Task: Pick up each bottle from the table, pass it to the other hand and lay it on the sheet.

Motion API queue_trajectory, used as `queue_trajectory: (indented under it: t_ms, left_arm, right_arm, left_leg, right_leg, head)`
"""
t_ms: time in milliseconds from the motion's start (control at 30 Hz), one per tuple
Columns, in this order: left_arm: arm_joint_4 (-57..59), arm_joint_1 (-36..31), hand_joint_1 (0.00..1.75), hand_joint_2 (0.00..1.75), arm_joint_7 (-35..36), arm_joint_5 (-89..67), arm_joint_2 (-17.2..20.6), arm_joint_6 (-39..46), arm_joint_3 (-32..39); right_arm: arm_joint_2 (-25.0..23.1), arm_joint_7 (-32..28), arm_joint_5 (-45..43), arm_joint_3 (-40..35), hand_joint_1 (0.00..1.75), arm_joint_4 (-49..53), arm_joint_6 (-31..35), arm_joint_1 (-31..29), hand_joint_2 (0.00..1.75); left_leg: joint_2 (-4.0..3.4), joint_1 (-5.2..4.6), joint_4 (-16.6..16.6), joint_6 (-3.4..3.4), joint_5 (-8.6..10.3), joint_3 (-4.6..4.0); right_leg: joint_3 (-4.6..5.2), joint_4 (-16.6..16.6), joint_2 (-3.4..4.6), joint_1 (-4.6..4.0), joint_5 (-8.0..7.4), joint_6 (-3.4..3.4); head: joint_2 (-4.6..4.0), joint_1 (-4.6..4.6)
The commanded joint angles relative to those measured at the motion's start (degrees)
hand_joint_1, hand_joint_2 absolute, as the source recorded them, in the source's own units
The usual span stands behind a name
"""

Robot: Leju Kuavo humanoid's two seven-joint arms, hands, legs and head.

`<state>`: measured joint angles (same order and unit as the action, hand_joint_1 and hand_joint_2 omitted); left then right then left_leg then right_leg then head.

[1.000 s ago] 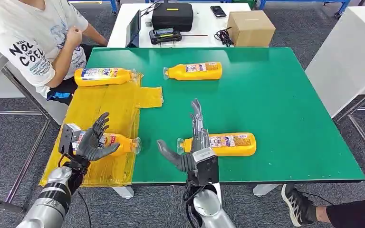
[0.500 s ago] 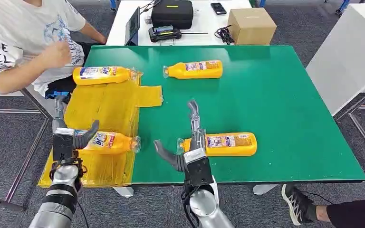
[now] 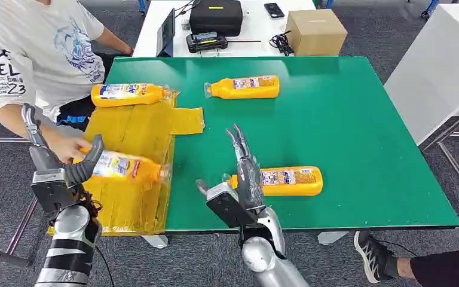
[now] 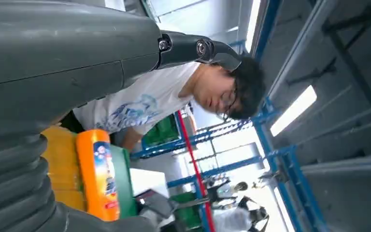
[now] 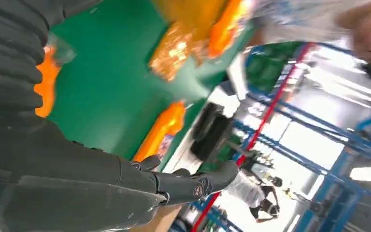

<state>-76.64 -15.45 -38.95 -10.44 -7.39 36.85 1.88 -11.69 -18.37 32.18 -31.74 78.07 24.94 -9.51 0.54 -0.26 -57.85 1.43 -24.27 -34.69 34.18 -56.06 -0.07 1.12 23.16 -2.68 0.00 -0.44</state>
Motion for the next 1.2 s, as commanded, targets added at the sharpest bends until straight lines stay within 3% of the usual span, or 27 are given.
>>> queue_trajectory:
  t_ms: [33, 200, 533, 1200]
  left_arm:
    - [-3.8, 3.8, 0.0, 1.75, -1.1, 5.6, -2.2, -7.2, 1.9]
    - [-1.1, 6.4, 0.0, 1.75, -1.1, 5.0, -3.4, -11.2, 3.7]
    - [4.7, 6.0, 0.0, 1.75, -1.1, 5.1, -4.7, -14.7, 4.3]
    - [9.8, 3.5, 0.0, 1.75, -1.1, 4.7, -4.2, -16.5, 3.5]
  right_arm:
    - [11.3, 11.3, 11.6, 2.9, 0.0, -8.5, -9.9, -6.2, 1.75]
    - [13.3, 13.6, 14.6, 2.8, 0.0, -15.6, -15.5, -9.8, 1.75]
    - [16.5, 15.8, 13.6, 2.2, 0.0, -20.2, -20.5, -12.0, 1.75]
    - [24.4, 15.7, 8.0, -0.2, 0.0, -16.8, -28.4, -12.5, 1.75]
  left_leg:
    - [-0.02, 0.03, 0.0, -0.02, -0.03, 0.13]
    - [-0.05, -0.03, 0.1, -0.01, -0.04, 0.21]
    - [0.02, -0.03, 0.0, -0.02, -0.03, 0.12]
    - [0.02, 0.0, 0.0, -0.06, -0.07, 0.11]
  right_leg:
    - [-0.17, 0.1, 0.01, -0.04, 0.0, 0.03]
    - [-0.26, 0.2, 0.04, 0.02, -0.01, 0.04]
    - [-0.16, 0.1, -0.03, 0.02, 0.0, 0.04]
    - [-0.18, 0.1, -0.05, -0.02, 0.03, 0.08]
  head:
    - [0.0, -0.02]
    - [0.0, 0.02]
    - [0.0, -0.04]
    - [0.0, -0.02]
